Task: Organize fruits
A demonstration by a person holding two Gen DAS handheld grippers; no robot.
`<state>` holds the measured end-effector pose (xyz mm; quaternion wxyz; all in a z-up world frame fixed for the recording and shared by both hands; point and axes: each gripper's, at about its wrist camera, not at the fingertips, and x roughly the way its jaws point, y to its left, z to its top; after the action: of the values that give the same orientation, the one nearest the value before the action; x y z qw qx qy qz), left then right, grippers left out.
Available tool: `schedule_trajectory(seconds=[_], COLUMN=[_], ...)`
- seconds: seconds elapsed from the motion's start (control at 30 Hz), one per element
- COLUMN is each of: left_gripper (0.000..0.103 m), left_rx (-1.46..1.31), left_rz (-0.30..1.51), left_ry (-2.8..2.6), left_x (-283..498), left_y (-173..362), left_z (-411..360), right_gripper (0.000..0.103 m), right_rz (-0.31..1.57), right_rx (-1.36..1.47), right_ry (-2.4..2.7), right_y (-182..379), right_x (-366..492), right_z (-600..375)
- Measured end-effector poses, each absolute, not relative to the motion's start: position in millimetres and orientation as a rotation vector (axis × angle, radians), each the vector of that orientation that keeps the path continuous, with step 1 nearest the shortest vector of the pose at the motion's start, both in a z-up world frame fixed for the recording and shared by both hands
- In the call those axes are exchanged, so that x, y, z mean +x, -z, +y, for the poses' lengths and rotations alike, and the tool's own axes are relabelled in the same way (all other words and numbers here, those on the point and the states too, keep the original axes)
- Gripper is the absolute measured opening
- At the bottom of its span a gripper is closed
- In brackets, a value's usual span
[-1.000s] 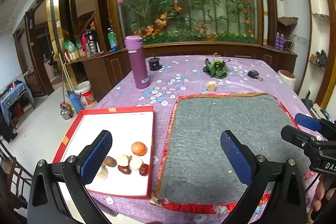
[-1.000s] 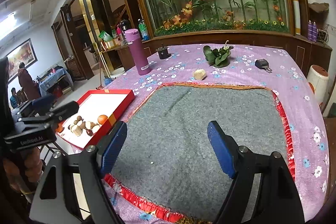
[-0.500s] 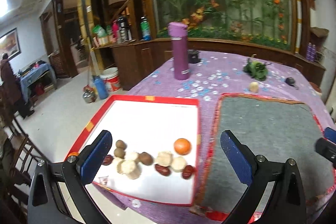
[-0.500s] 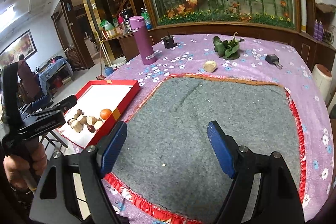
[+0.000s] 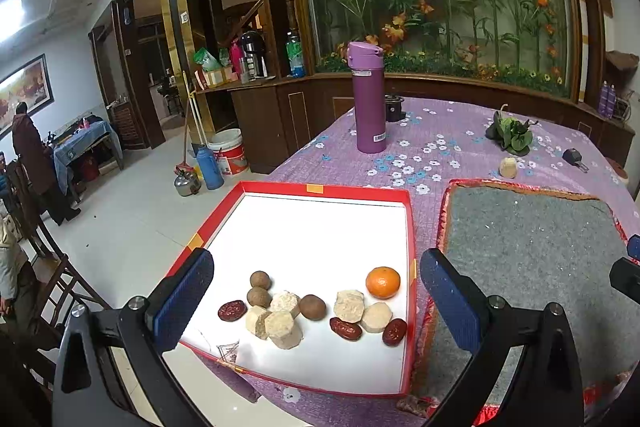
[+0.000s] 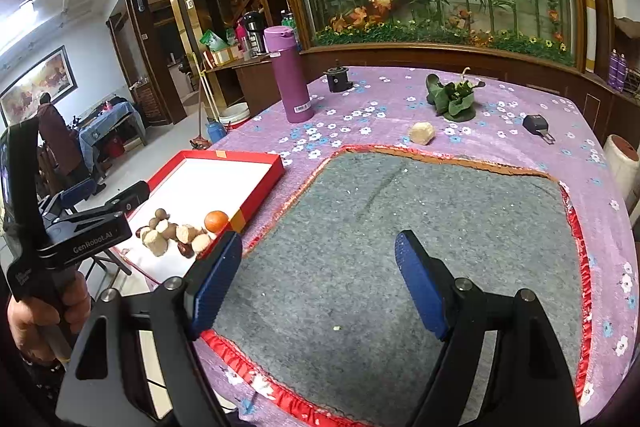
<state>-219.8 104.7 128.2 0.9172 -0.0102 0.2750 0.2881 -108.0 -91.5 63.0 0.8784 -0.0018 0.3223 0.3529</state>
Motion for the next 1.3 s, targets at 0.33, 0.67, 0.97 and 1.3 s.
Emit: schedule_trajectory(seconds=[0.33,0.67,0.97,1.3], left_gripper=[0.103,0.103,0.103,0.103], left_rx=[-0.039,-0.053,-0.094,-0.089], left_rz=[0.554,0.547,0.478,0.470], left_ry=[-0.620,-0.601,-0.613,-0.589], left_x=[-221.5,-228.8,-256.1,-259.6], left_y=[-132.1,-139.6,-162.8,-164.8], left_z=[120.3,129.2,142.2,138.8], right_gripper=[0.080,0.080,0.080,0.080], right_rz=[0.665,0.661,0.582,0.595], right_rx=[-0.012,-0.015,-0.021,-0.026], right_ry=[-0.757,-0.791,-0.860,-0.862], right_y=[-69.2,-77.8,-101.7,-100.6], right_x=[-109.1,-108.8,-133.1,-137.0], right_z=[-75.9,-58.5,-38.1,-35.6])
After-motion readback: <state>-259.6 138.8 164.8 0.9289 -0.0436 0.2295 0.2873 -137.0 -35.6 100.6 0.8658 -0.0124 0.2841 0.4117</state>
